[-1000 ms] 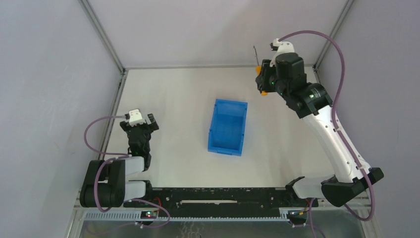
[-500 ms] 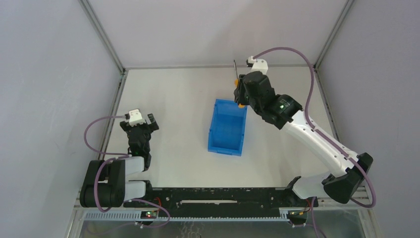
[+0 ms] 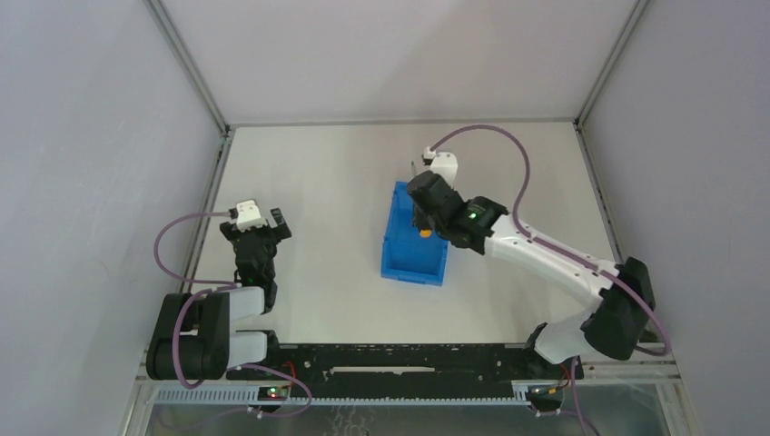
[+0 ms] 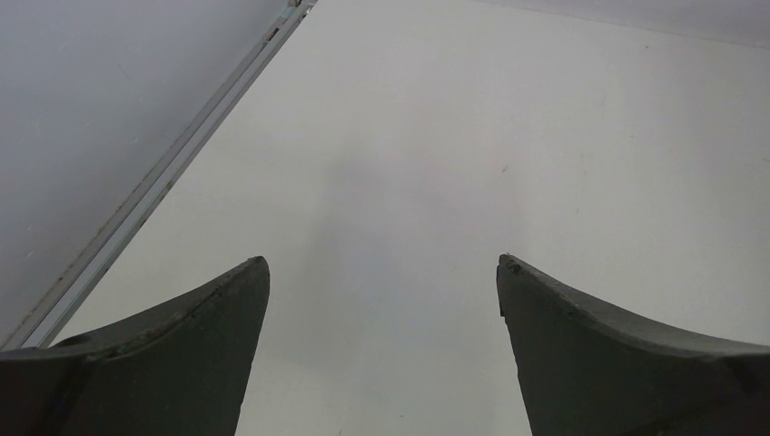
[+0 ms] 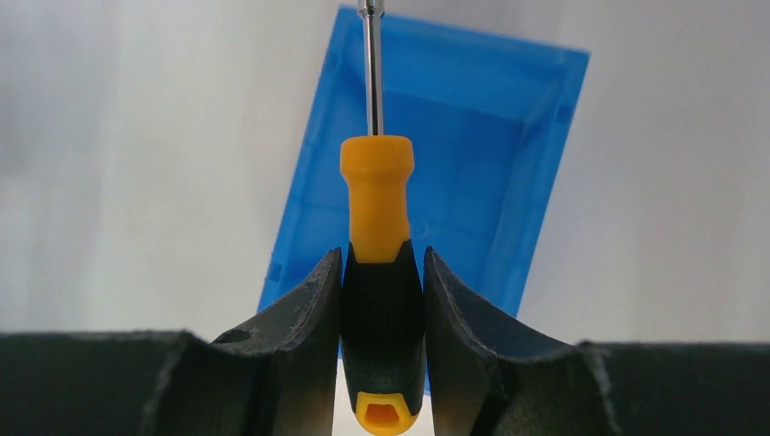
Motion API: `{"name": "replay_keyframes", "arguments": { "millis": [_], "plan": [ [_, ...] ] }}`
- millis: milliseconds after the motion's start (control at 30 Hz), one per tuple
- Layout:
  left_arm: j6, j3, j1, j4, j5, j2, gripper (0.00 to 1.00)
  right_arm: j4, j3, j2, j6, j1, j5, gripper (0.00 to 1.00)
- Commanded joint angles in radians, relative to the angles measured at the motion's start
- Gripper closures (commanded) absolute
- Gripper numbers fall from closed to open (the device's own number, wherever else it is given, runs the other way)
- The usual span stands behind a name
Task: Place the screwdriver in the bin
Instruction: Place the screwdriver in the bin.
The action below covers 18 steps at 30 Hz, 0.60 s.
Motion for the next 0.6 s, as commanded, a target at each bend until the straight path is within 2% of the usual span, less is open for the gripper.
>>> {"name": "replay_keyframes", "arguments": {
  "millis": [0, 400, 500, 567],
  "plan": [
    [0.025, 0.038, -0.005, 0.033, -0.015, -0.011, 0.00, 0.028, -0.024, 0.070, 0.085, 0.052, 0.046, 0.95],
    [0.025, 0.038, -0.005, 0.032, -0.016, -0.011, 0.00, 0.087, -0.083, 0.252, 0.123, 0.120, 0.054, 0.93],
    [0.025, 0.038, -0.005, 0.032, -0.017, -0.011, 0.00, 0.117, -0.103, 0.282, 0.119, 0.122, 0.045, 0.89],
    [0.025, 0.038, -0.005, 0.033, -0.016, -0.011, 0.00, 0.135, -0.111, 0.300, 0.109, 0.122, 0.035, 0.83]
  ]
}}
